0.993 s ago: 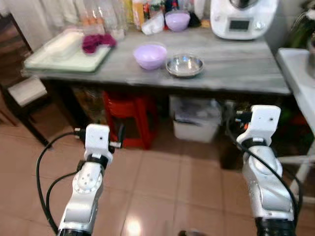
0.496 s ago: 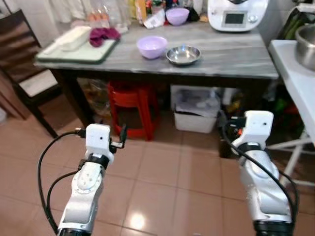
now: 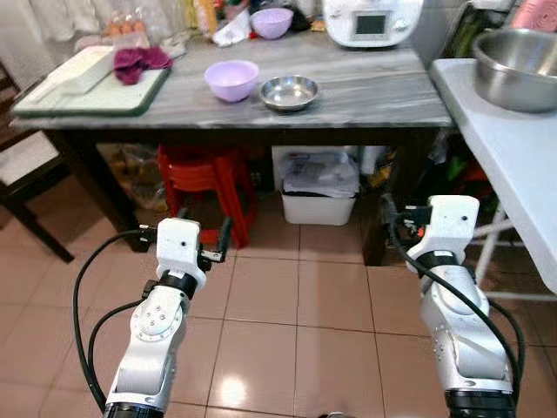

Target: Setting the table

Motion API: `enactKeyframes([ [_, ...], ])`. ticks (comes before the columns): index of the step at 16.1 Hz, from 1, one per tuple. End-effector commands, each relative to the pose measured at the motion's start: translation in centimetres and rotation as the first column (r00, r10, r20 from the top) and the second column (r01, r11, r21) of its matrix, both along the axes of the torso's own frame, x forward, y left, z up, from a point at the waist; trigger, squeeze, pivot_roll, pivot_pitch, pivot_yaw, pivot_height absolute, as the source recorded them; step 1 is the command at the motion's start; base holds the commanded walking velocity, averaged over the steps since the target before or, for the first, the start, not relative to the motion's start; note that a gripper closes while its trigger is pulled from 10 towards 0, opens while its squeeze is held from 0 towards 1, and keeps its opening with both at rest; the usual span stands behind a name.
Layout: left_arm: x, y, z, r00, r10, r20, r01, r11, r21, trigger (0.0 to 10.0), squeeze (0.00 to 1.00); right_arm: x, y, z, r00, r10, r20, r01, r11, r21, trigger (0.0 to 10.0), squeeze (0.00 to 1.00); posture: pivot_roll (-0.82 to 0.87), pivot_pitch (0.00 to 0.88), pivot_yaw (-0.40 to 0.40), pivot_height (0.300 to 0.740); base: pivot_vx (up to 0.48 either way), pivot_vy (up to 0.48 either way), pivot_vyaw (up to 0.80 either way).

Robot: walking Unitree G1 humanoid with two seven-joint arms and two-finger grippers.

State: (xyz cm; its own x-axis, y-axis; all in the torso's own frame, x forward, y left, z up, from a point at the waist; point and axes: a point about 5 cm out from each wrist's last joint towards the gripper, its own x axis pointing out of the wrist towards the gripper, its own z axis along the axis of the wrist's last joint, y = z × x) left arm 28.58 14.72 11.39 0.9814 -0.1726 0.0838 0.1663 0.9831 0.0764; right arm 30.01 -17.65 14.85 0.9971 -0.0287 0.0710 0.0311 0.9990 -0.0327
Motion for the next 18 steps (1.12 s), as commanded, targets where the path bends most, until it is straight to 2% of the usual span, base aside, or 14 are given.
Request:
enactKeyframes([
  [1, -0.2, 0.3, 0.0, 1.000, 0.006, 0.001, -0.006, 1.000, -0.004, 10.0, 0.00, 0.0, 0.2, 0.3, 1.000, 0.010, 0.016, -0.010, 1.000, 0.008, 10.0, 0.00, -0.13, 0.092, 0.071, 0.740, 0.000, -0.277, 0.00],
  [5, -0.1, 0.4, 0.1, 1.000, 0.001, 0.002, -0.001, 1.000, -0.001, 10.0, 0.00, 0.1, 0.3, 0.2, 1.000, 0.006, 0.014, -0.006, 1.000, 0.031, 10.0, 0.00, -0.14, 0.093, 0.074, 0.740, 0.000, -0.289, 0.00],
  [7, 0.0, 0.3, 0.1, 1.000, -0.003, 0.003, 0.003, 1.000, -0.003, 10.0, 0.00, 0.0, 0.1, 0.3, 1.000, -0.009, 0.021, 0.008, 1.000, 0.006, 10.0, 0.00, -0.14, 0.093, 0.074, 0.740, 0.000, -0.382, 0.00],
  [11, -0.1, 0.5, 0.0, 1.000, -0.002, 0.000, 0.002, 1.000, 0.000, 10.0, 0.00, -0.1, 0.0, 0.3, 1.000, -0.006, 0.028, 0.006, 1.000, 0.015, 10.0, 0.00, -0.14, 0.096, 0.073, 0.740, 0.000, -0.390, 0.00],
  [16, -0.2, 0.5, -0.3, 1.000, -0.001, -0.009, 0.001, 1.000, 0.000, 10.0, 0.00, -0.3, 1.0, -0.1, 1.000, 0.022, 0.017, -0.023, 0.999, 0.043, 10.0, 0.00, -0.14, 0.101, 0.073, 0.740, 0.000, -0.388, 0.00],
  [18, 0.0, 0.3, -0.2, 1.000, -0.005, -0.007, 0.005, 1.000, -0.003, 10.0, 0.00, -0.3, 1.0, -0.2, 1.000, 0.023, 0.012, -0.024, 0.998, 0.051, 10.0, 0.00, -0.15, 0.102, 0.074, 0.740, 0.000, -0.388, -0.69],
])
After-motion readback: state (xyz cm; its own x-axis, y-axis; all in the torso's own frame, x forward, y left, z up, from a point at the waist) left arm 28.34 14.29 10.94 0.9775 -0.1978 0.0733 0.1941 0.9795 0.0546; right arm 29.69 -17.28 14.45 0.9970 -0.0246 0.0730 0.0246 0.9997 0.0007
